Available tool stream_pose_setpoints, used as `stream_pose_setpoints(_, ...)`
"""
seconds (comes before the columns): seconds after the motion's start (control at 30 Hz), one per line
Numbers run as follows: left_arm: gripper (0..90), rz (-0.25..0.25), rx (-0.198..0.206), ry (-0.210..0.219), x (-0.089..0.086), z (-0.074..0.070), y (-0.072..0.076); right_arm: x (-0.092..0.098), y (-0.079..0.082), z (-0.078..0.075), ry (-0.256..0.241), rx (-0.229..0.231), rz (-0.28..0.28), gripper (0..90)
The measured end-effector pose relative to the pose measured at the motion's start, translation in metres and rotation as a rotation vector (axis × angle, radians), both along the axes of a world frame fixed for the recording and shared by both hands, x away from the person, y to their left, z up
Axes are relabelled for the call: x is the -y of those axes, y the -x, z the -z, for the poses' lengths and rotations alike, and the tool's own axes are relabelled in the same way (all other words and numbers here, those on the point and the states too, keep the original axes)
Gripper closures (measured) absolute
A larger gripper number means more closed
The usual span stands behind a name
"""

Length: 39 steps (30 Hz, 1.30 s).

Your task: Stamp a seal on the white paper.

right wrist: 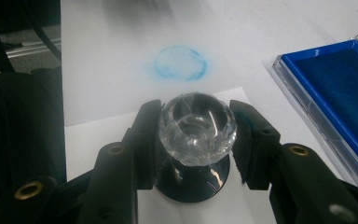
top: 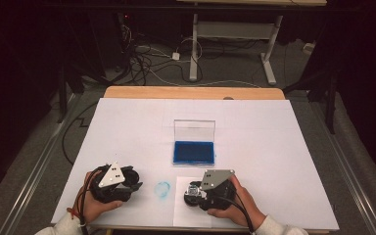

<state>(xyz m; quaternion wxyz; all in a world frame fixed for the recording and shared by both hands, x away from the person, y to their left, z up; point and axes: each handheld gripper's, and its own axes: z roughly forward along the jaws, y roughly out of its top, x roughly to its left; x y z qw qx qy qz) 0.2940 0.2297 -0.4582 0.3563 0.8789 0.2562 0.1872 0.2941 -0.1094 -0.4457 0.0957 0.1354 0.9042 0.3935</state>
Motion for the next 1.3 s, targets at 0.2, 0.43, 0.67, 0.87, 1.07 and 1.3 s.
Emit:
stream_pose_setpoints(0.2,36.2,0.002,0.000,-0.004,0.0008,-0.0001,0.0006,-0.0003,0.0005,-0.0002,0.004,0.000,0.005,56.9)
stream_pose_setpoints(0.43,36.2,0.003,-0.002,-0.003,0.0009,0.0003,0.0003,0.0003,0.0000,0.0005,-0.002,-0.004,0.004,56.9)
stream_pose_setpoints(0.67,36.2,0.003,-0.003,-0.003,0.0008,0.0000,0.0006,0.0003,0.0000,0.0006,-0.001,-0.003,0.003,56.9)
stream_pose_setpoints(0.87,36.2,0.004,-0.003,-0.005,0.0011,0.0002,0.0007,0.0005,-0.0002,0.0009,-0.002,-0.005,0.005,56.9)
stream_pose_setpoints(1.07,36.2,0.002,-0.002,-0.004,0.0006,-0.0001,0.0007,0.0005,0.0000,0.0013,-0.007,-0.006,0.009,56.9)
stream_pose_setpoints(1.3,36.2,0.001,0.003,-0.008,0.0000,-0.0005,0.0000,0.0031,-0.0031,-0.0044,-0.017,-0.016,0.026,56.8)
